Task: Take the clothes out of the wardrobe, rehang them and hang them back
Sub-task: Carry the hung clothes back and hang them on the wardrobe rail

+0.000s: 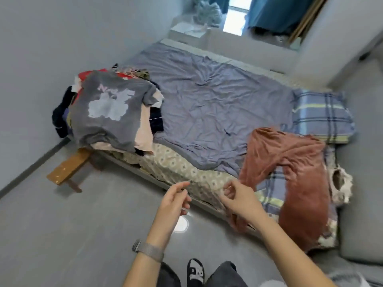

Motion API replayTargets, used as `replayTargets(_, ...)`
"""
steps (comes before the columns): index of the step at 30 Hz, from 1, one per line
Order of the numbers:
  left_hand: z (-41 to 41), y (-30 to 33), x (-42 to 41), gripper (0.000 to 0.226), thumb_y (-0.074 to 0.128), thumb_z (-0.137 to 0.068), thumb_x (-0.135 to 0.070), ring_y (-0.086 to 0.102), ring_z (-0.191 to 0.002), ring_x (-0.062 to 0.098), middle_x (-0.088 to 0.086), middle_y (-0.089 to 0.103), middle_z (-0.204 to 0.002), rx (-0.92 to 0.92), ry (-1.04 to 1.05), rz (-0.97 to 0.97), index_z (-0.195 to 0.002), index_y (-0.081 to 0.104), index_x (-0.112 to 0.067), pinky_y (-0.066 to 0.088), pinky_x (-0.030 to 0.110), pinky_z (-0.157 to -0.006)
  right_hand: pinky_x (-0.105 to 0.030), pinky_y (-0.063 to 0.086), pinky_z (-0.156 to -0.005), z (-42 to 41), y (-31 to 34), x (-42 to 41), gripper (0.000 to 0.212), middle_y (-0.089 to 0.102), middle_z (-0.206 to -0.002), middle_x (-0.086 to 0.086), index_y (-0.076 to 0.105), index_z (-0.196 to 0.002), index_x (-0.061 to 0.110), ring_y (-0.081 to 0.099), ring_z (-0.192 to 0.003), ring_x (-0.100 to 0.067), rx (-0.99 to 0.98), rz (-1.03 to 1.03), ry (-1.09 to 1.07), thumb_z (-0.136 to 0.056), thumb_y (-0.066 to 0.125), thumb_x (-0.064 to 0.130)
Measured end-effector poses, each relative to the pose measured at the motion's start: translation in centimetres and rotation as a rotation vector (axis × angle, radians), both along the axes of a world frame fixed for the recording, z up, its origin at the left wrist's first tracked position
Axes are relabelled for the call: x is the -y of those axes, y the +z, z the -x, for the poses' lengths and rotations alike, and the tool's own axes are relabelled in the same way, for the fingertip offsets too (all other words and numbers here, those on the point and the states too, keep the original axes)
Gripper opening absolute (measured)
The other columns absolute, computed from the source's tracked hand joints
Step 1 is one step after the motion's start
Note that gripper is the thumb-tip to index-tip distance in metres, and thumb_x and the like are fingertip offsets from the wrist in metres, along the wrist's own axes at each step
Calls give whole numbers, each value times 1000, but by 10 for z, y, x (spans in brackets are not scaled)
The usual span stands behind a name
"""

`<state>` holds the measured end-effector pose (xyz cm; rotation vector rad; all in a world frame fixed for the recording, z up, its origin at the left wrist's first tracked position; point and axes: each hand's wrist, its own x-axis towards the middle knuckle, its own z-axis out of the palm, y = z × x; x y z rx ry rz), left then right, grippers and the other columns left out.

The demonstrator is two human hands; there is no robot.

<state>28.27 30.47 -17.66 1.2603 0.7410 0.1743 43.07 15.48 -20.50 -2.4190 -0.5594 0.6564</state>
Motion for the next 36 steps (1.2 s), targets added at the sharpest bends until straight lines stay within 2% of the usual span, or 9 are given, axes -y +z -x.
replayTargets(5,-97,-3,-12,22,45,-98,-11,50,-57,6,3,55,-73,-21,-178,13,-110,62,-18,41,21,-57,-30,49,-76,-91,-2,45,23,64,-83,5,57,-96,22,60,-76,-13,-51,44,-310,-82,70,33)
replayTargets(9,-168,-15,-38,21,46,-97,-15,50,-63,9,2,56,-77,-70,-344,-5,-112,61,-19,42,21,-58,-28,51,-63,-124,-17,58,21,63,-88,5,57,-98,24,60,-77,-12,-97,51,-490,-83,67,33)
replayTargets(13,-251,-17,-40,20,48,-96,-18,51,-67,12,0,58,-79,-96,-464,-100,-110,62,-22,42,25,-63,-39,56,-77,-150,-31,74,17,63,-84,10,57,-91,30,62,-80,-12,-126,38,-622,-80,69,34)
replayTargets(20,-348,-31,-1,21,47,-96,-13,53,-64,11,2,58,-78,-167,-568,-151,-103,63,-24,43,20,-56,-15,41,-58,-209,-44,138,27,65,-88,7,58,-105,25,60,-79,-4,-182,6,-748,-81,71,28)
replayTargets(24,-397,-56,28,21,49,-93,-9,51,-64,13,3,56,-72,-280,-508,-181,-103,64,-21,42,25,-58,-12,39,-60,-250,-77,192,31,66,-85,7,59,-107,20,59,-78,-2,-264,20,-772,-80,73,26)
replayTargets(28,-450,-77,81,21,48,-94,-10,52,-66,14,5,57,-77,-332,-459,-205,-109,62,-16,42,25,-60,-19,43,-68,-328,-101,238,39,64,-91,9,56,-111,24,60,-85,-7,-324,11,-714,-77,75,30)
replayTargets(31,-493,-88,134,21,47,-95,-7,55,-58,11,7,57,-72,-379,-490,-191,-108,61,-15,45,24,-52,-19,42,-65,-398,-107,275,38,62,-93,10,52,-107,30,60,-86,-9,-329,-1,-650,-77,75,30)
replayTargets(33,-526,-98,165,23,49,-94,-9,55,-63,11,9,57,-73,-362,-583,-239,-111,60,-20,48,29,-60,-20,43,-63,-448,-114,301,36,62,-92,10,52,-107,31,61,-84,-9,-305,1,-648,-78,74,29)
replayTargets(36,-572,-113,199,25,52,-91,-11,52,-62,-1,-5,56,-76,-320,-611,-364,-105,59,-30,44,15,-64,-24,47,-65,-513,-141,328,32,62,-92,8,50,-105,31,61,-82,-11,-296,58,-571,-81,70,23)
